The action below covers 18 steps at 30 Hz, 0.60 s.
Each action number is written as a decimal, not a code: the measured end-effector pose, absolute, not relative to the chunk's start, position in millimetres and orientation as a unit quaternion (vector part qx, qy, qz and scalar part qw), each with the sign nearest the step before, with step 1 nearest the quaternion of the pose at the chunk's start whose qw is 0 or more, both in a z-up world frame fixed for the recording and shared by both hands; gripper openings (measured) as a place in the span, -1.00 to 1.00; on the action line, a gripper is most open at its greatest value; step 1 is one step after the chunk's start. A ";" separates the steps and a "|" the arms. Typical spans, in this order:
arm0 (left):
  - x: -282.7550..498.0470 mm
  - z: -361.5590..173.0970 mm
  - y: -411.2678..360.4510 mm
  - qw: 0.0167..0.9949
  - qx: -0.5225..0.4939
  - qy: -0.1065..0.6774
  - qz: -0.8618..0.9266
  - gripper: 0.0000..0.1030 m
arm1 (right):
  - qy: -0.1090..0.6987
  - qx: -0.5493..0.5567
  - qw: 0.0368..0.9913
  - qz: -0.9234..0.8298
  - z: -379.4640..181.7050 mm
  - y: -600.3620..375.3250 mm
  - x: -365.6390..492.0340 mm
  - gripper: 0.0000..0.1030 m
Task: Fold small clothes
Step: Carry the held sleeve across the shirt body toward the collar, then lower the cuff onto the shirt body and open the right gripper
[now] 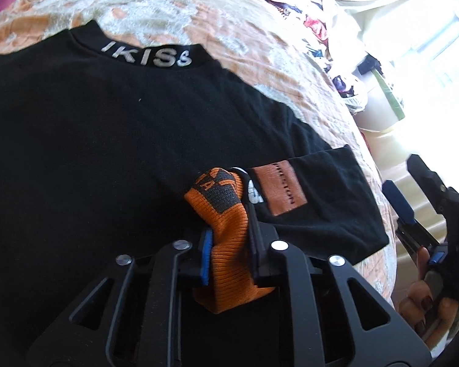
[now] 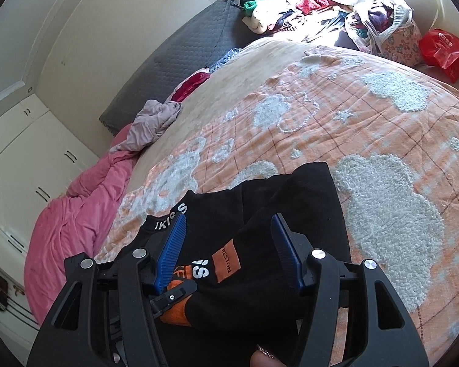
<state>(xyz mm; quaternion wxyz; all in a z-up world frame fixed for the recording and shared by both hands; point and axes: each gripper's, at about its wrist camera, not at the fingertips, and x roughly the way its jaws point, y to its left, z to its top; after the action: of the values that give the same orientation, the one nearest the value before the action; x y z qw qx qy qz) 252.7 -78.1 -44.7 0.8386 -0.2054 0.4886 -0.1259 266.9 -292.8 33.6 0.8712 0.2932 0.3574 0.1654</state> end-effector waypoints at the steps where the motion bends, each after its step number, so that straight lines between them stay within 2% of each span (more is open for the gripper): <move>1: 250.1 -39.2 -77.7 0.844 -0.201 0.481 -0.128 -0.84 | 0.357 0.293 0.872 0.164 33.9 -293.7 266.7 0.11; 9: 226.4 20.0 -45.9 0.885 -0.196 0.403 -0.124 -0.85 | 0.350 0.290 0.879 0.144 38.5 -305.8 265.3 0.11; 18: 206.7 50.5 -2.7 0.904 -0.207 0.361 -0.095 -0.85 | 0.355 0.279 0.881 0.143 38.6 -303.2 266.4 0.11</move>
<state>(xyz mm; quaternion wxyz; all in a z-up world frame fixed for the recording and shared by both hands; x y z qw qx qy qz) 206.7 -2.7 50.5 0.9043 -0.2067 0.3612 -0.0951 266.4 -303.2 38.6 0.8810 0.2787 0.3546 0.1432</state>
